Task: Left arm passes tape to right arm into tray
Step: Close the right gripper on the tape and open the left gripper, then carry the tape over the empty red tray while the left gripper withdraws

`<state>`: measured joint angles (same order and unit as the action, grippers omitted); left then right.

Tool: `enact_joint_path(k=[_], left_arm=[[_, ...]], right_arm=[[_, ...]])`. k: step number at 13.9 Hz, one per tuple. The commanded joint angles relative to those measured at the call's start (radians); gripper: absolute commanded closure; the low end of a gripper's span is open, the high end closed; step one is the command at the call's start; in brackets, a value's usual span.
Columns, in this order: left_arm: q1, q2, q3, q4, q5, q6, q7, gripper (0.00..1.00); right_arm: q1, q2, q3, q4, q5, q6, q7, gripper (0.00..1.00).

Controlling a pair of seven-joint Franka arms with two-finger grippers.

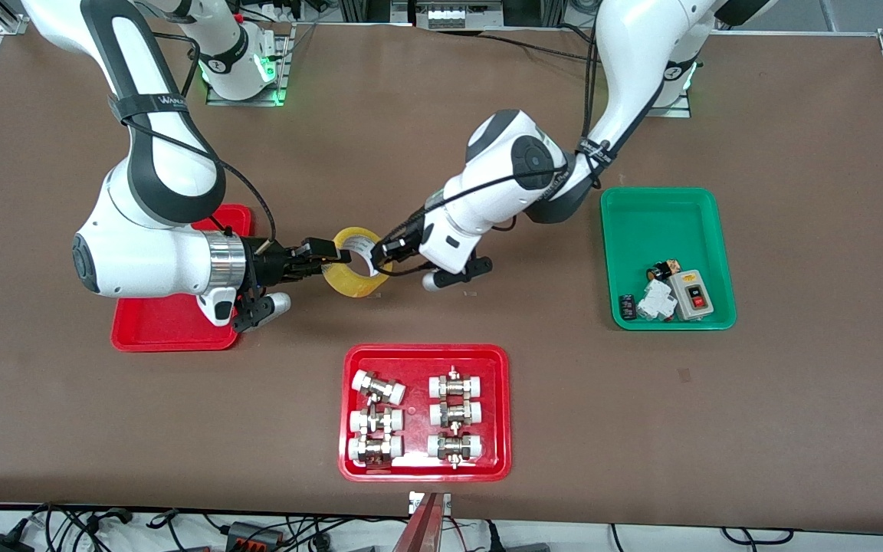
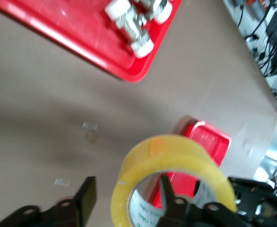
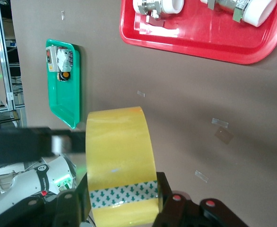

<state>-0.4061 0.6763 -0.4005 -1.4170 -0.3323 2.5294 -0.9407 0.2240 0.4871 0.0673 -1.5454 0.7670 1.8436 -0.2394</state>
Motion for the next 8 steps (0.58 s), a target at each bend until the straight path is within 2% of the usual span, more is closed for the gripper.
enact_joint_path(k=[1,4,8], left_arm=[[0.071,-0.033,-0.006,0.003,0.128,-0.035,0.046,0.0],[0.147,-0.073,-0.011,0.006,0.174,-0.239,0.217,0.0],[0.283,-0.177,-0.014,0.007,0.174,-0.568,0.515,0.0]], right_arm=[[-0.011,-0.007,-0.01,0.014,0.014,-0.007,0.006,1.0],[-0.086,-0.005,-0.011,0.014,-0.015,-0.113,-0.052,1.0],[-0.221,0.002,-0.012,0.005,-0.135,-0.274,-0.161,1.0]])
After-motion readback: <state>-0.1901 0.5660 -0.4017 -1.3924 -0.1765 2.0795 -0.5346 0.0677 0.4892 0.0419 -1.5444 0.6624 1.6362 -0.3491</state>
